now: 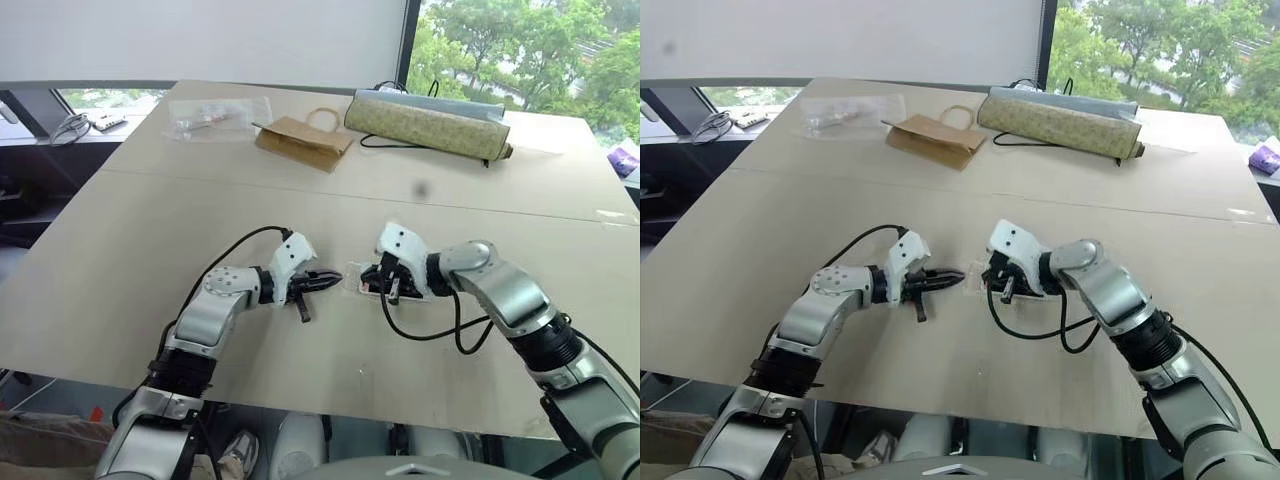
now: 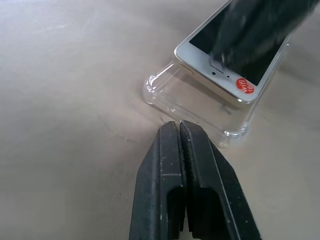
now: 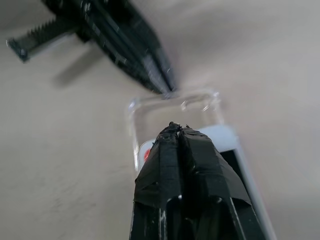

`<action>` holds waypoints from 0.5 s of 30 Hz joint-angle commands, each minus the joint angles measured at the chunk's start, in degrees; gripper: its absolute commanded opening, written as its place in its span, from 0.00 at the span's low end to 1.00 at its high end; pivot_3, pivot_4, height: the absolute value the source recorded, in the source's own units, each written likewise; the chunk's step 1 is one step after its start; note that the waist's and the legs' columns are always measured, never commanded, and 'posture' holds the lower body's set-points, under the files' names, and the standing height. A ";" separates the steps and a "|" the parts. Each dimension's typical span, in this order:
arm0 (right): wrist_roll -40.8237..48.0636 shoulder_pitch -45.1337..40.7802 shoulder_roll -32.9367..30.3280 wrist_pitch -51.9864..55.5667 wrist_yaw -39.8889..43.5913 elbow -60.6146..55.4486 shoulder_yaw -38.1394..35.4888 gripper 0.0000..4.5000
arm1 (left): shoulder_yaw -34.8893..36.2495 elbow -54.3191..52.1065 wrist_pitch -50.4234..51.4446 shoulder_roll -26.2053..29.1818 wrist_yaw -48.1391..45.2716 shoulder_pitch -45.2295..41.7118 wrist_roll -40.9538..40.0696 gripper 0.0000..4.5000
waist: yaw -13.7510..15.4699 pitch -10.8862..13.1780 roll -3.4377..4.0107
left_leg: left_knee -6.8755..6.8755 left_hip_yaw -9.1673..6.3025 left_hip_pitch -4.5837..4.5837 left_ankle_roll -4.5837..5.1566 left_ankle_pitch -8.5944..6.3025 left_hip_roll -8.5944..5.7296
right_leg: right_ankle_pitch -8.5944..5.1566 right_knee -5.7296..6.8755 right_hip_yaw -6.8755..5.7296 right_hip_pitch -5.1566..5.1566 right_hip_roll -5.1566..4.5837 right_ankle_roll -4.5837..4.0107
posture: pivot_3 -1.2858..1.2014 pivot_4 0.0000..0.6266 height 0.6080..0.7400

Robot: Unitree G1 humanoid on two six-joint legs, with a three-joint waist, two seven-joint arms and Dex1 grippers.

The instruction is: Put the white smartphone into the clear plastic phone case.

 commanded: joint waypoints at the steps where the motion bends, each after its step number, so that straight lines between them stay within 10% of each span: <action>1: -1.01 -4.21 0.42 -0.29 -3.03 0.97 -2.61 0.00 | -0.52 -1.32 -0.14 -0.32 0.33 -0.27 0.21 0.02 | 0.00 0.01 0.00 | -0.01 0.00 0.00 0.00 0.00 0.00 | 0.00 0.00 0.00 -0.02 0.00 0.00 | 0.52 0.24 1.00; 15: -7.13 -7.31 -4.39 -4.37 2.41 7.58 5.97 0.00 | -0.37 -2.18 -0.17 -0.32 0.98 0.72 0.27 0.02 | 0.00 0.23 0.19 | -0.12 0.07 -0.04 -0.02 0.01 -0.02 | 0.00 -0.07 0.03 -0.08 0.00 0.01 | 0.52 0.24 1.00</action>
